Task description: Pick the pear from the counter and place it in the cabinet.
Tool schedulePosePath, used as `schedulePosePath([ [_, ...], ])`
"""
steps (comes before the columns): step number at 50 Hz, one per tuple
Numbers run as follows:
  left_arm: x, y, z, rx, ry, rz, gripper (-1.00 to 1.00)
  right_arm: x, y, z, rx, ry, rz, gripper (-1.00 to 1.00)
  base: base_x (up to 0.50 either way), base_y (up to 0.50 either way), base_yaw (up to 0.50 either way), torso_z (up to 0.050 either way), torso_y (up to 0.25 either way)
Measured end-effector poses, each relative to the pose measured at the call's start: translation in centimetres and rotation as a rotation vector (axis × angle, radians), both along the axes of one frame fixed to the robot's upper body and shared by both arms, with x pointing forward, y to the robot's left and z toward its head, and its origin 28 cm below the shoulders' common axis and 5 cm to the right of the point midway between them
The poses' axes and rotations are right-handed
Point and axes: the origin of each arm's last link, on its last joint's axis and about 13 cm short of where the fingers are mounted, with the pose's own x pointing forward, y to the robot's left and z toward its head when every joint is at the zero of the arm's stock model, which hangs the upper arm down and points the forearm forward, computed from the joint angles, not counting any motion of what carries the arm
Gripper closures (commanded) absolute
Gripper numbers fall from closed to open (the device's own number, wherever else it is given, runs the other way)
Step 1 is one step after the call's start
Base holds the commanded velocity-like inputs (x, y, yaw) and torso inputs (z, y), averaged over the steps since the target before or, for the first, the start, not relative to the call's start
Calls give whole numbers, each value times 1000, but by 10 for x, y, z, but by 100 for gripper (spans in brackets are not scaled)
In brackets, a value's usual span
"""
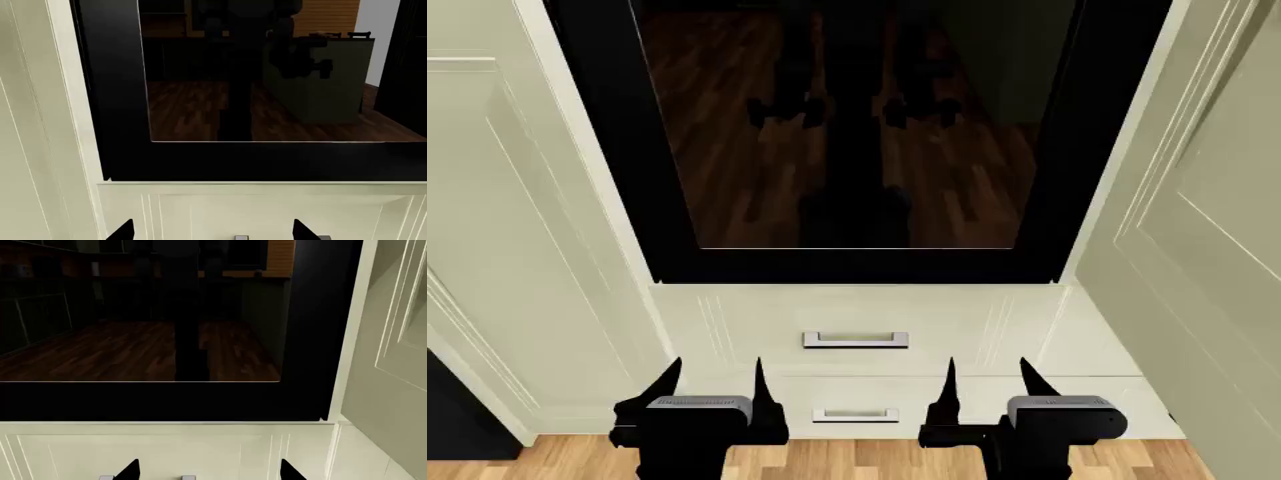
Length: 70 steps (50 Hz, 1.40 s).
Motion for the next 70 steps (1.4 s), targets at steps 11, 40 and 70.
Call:
schedulePosePath([
  [11,1,0,0,9,1,-1,-100,1,0,1,1,-1,0,-100,0,0,0,6,7],
  [40,3,4,-2,22,5,-4,-100,4,1,-6,3,17,-1,-100,0,0,0,49,55],
  [70,4,6,-3,25,7,7,-100,5,1,-9,-20,29,-5,-100,-91,0,0,41,43],
])
